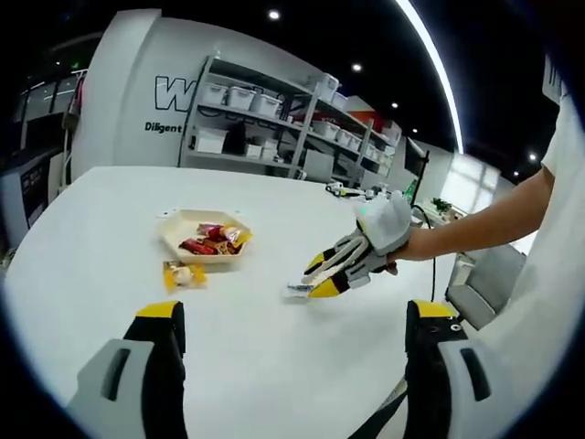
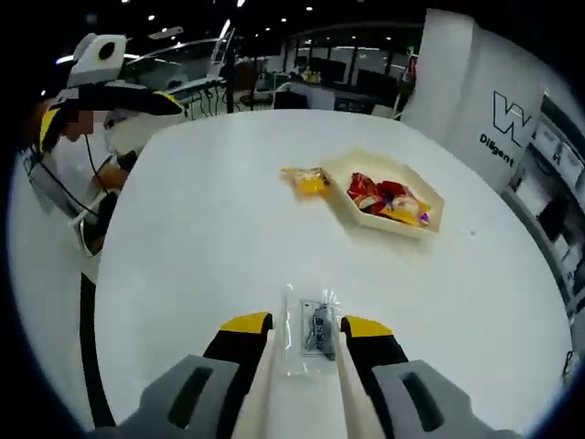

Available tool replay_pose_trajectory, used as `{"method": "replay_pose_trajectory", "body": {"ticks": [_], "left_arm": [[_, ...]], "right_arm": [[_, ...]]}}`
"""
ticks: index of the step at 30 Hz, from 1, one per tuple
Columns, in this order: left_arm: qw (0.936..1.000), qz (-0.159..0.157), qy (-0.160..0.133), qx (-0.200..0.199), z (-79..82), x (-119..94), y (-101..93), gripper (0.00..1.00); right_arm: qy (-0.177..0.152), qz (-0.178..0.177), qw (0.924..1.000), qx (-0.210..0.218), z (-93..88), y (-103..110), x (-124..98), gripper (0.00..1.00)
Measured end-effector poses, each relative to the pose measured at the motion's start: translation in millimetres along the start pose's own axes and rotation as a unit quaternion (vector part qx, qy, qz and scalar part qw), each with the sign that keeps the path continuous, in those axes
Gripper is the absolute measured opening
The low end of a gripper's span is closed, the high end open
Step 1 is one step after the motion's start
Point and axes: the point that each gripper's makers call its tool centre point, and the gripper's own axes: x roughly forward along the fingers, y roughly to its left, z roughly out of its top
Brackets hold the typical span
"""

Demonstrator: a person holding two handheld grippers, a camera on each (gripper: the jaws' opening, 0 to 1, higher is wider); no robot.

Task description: Place the target food into the container with the food tongs after gripping and lifting it, then release it inside without dropping or visibly crushing the food.

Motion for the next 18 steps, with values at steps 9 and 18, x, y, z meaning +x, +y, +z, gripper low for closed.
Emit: {"method": "replay_pose_trajectory", "body": {"ticks": [9,18], "left_arm": [[0.9999,0.012,0.0,0.001,-0.2,-9.4,3.4,0.97],[1.0,0.007,0.003,0.003,2.1,-5.4,1.3,0.97]], "right_arm": [[0.01,-0.026,0.998,0.056,-8.4,-17.3,1.0,0.23],[-0.051,-0.004,0.9365,0.347,-8.6,-41.7,-5.2,0.21]]}}
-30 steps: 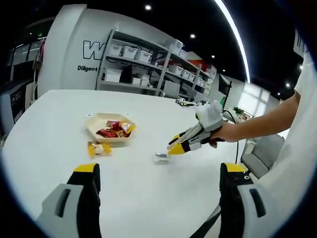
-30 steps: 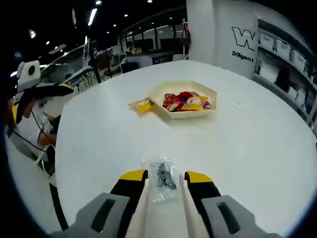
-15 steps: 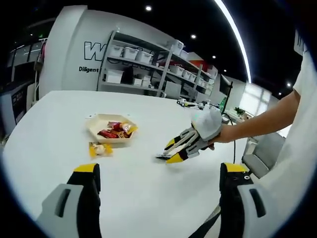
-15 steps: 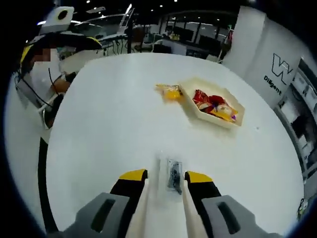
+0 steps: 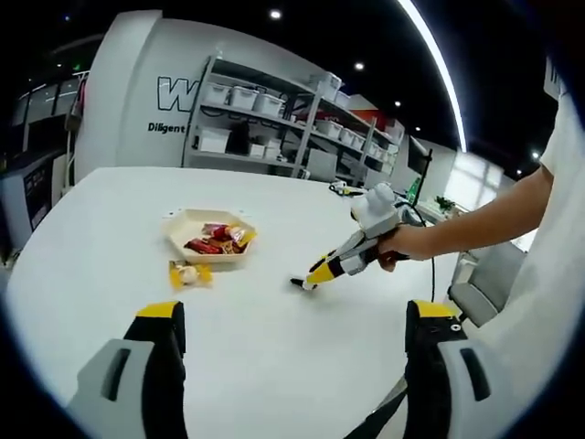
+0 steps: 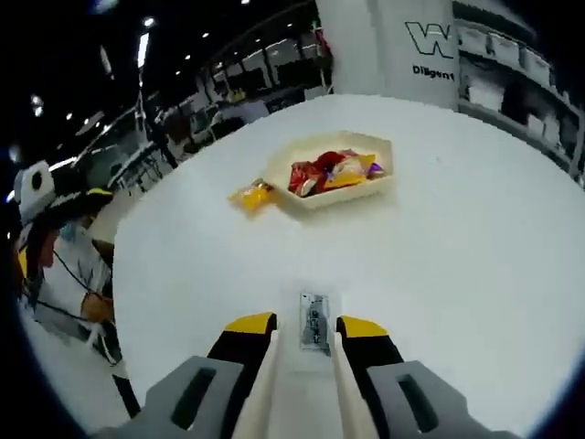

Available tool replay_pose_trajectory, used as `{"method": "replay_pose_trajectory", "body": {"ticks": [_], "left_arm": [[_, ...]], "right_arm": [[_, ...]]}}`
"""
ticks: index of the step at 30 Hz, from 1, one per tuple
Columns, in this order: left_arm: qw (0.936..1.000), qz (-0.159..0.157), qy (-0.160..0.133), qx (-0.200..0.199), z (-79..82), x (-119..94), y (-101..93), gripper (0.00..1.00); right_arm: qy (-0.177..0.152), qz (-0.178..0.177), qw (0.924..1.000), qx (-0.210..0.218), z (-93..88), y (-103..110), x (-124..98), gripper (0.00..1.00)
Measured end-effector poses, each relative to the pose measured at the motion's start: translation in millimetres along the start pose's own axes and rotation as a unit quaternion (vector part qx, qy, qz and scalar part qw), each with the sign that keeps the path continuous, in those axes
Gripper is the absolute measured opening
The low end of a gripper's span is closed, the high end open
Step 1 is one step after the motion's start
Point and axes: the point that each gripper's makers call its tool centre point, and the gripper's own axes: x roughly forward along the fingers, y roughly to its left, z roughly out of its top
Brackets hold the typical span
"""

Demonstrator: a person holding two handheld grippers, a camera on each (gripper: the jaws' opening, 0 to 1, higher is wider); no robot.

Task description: Place the target food into the container with the food tongs after gripping and lifting it, then release it inside without dropping or visibly crushing the food.

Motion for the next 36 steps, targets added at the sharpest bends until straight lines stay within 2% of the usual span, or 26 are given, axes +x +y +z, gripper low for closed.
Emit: {"method": "replay_pose_trajectory", "body": {"ticks": [1,5,7,10,13,16,22,23,27,32,36], "left_arm": [[1.0,-0.001,0.001,0.002,0.3,1.1,-0.2,0.97],[1.0,-0.004,0.001,0.003,1.1,3.5,-0.8,0.97],[1.0,-0.005,0.003,0.005,1.3,5.0,-1.9,0.97],[1.0,-0.007,0.004,0.005,0.7,6.6,-2.8,0.97],[0.9999,-0.008,0.004,0.005,0.2,7.5,-3.2,0.97],[0.9999,-0.008,0.008,0.006,-2.0,8.4,-4.3,0.97],[0.9999,-0.01,0.012,0.005,-4.0,8.7,-6.0,0.97],[0.9999,-0.01,0.012,0.005,-4.1,8.6,-5.9,0.97],[0.9998,-0.012,0.015,0.006,-4.8,10.9,-4.8,0.97],[0.9995,-0.022,0.019,0.013,-5.6,19.6,-8.2,0.97],[0.9988,-0.036,0.03,0.013,-12.8,29.6,-15.3,0.97]], "right_arm": [[-0.007,0.003,0.9997,0.024,2.4,-4.2,-1.6,0.21],[-0.025,-0.004,0.9984,0.05,6.2,-14.0,-9.1,0.21],[-0.024,-0.007,0.9986,0.047,5.1,-16.2,-11.7,0.22],[-0.025,-0.015,0.9994,0.02,3.6,-15.6,-14.0,0.22],[-0.03,-0.037,0.9984,-0.031,6.1,-20.2,-14.9,0.23],[-0.023,-0.028,0.9989,-0.028,2.9,-15.4,-11.8,0.23],[-0.011,-0.029,0.9978,-0.059,-3.0,-17.3,-5.0,0.23],[-0.01,-0.028,0.9967,-0.076,-3.4,-16.3,-4.7,0.23],[-0.006,-0.018,0.9944,-0.104,-8.3,-5.5,-5.3,0.22],[0.001,0.003,0.9922,-0.125,-18.6,18.3,-8.0,0.22],[0.003,0.022,0.9885,-0.149,-28.3,38.7,-7.3,0.23]]}}
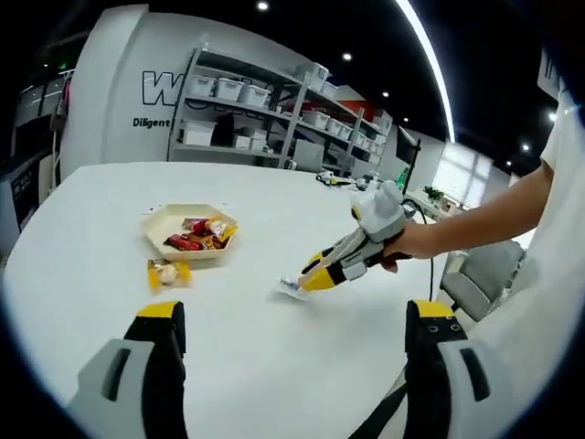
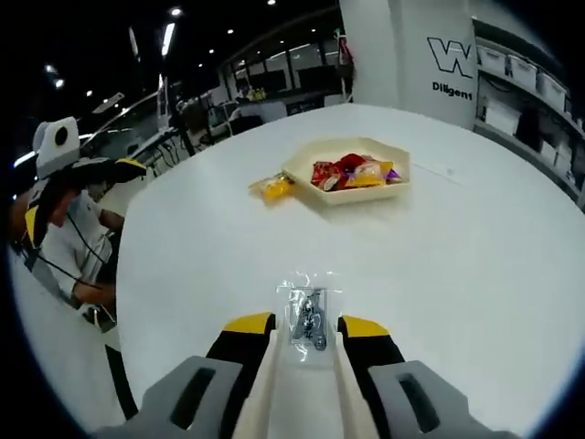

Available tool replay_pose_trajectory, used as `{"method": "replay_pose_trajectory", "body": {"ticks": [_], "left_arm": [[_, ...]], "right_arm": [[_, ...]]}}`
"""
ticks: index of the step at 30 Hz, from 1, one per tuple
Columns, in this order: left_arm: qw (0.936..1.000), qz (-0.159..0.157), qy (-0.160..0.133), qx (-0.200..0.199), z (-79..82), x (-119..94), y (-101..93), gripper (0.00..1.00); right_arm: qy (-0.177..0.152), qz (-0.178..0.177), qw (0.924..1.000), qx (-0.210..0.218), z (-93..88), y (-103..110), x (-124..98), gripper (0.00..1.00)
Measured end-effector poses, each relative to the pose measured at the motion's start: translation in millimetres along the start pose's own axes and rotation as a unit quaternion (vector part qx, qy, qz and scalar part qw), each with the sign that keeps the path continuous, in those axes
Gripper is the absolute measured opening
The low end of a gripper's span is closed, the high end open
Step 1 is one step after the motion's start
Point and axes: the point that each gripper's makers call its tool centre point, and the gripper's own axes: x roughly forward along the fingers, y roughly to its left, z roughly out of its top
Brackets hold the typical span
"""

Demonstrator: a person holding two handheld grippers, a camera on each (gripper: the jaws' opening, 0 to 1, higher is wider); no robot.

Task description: Place the target food into the container with the food tongs after gripping and lifting it, then release it inside without dropping or visibly crushing the food.

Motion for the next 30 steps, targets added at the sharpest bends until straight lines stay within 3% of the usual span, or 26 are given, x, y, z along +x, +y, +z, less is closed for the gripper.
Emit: {"method": "replay_pose_trajectory", "body": {"ticks": [7,12,17,30], "left_arm": [[0.9996,-0.023,0.008,0.012,-5.1,17.5,-5.0,0.97],[0.9985,-0.045,0.024,0.016,-20.4,31.1,-4.4,0.97],[0.9951,-0.073,0.062,0.026,-46.3,49.6,-6.7,0.96],[0.989,-0.113,0.094,0.012,-73.1,73.5,-23.1,0.95]], "right_arm": [[-0.01,0.017,0.9998,0.0,-1.9,24.0,2.9,0.23],[-0.008,0.023,0.9997,0.006,-0.4,29.1,3.9,0.23],[-0.007,0.031,0.9995,0.005,-2.7,39.4,3.7,0.23],[-0.018,0.04,0.9989,0.017,-3.2,53.8,5.5,0.23]]}}
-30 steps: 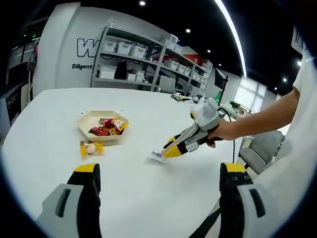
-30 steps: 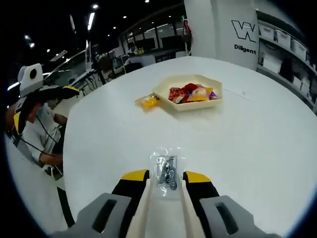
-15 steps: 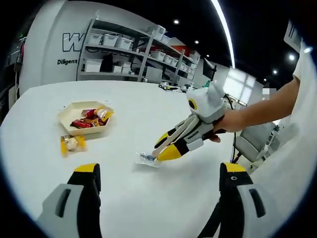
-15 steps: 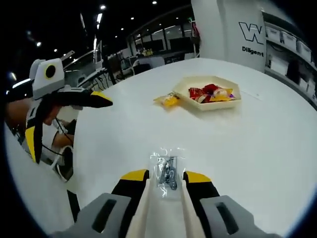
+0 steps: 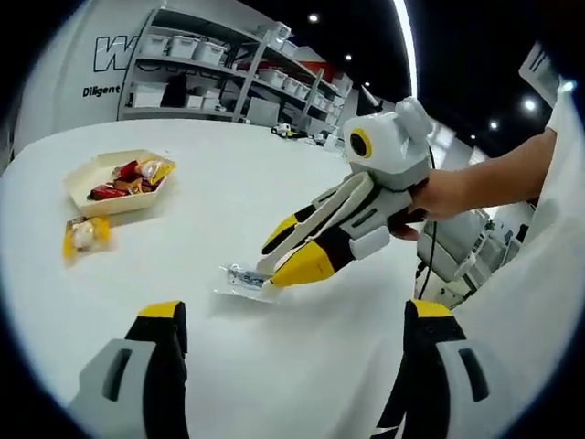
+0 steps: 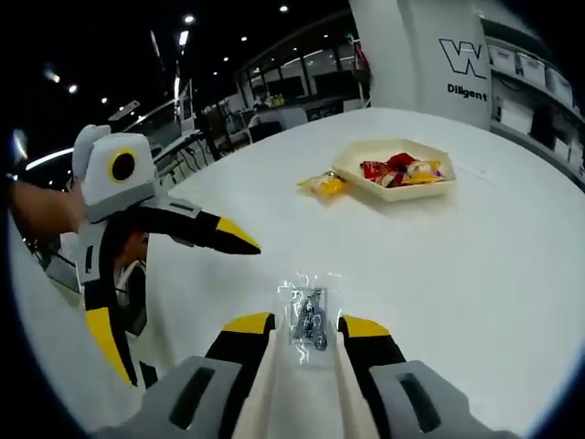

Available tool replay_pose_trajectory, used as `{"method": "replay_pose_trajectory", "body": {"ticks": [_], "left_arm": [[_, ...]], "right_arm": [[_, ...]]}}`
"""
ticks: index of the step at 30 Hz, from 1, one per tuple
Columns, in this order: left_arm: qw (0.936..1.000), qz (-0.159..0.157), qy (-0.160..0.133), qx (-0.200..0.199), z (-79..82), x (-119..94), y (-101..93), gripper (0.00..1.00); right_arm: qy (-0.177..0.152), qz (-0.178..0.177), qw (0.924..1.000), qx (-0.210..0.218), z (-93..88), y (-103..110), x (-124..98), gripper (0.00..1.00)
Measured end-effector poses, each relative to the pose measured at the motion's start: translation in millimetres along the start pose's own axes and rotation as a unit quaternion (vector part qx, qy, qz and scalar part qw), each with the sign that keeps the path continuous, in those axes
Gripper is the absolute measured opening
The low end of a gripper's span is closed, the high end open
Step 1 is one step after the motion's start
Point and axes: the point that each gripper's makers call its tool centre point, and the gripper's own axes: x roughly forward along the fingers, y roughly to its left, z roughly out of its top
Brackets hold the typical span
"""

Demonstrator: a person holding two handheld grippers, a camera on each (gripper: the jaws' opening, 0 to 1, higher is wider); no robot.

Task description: Place the target food into the container with the food tongs after gripping and lifting it, then release it inside without dropping or visibly crushing the food.

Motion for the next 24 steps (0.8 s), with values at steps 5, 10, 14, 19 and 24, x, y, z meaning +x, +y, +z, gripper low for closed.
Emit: {"method": "replay_pose_trajectory", "body": {"ticks": [5,10,14,19,24], "left_arm": [[0.9999,-0.009,0.004,-0.008,-2.5,7.7,-2.0,0.95],[0.9997,-0.018,0.003,-0.017,-1.5,15.2,-3.9,0.95],[0.9995,-0.024,0.003,-0.019,0.2,18.6,-6.5,0.97],[0.9994,-0.025,0.006,-0.023,-1.2,18.6,-6.2,0.96],[0.9993,-0.025,0.01,-0.025,-4.8,19.4,-5.4,0.96]], "right_arm": [[-0.003,0.007,1.0,0.005,0.3,5.3,1.9,0.24],[-0.006,0.013,0.9999,0.009,-0.2,8.0,2.5,0.24],[-0.009,0.018,0.9996,0.019,-0.3,8.4,1.8,0.24],[-0.012,0.012,0.9997,0.018,-0.9,2.5,-3.6,0.24],[-0.024,-0.021,0.9993,0.016,1.5,-16.8,-17.1,0.24]]}}
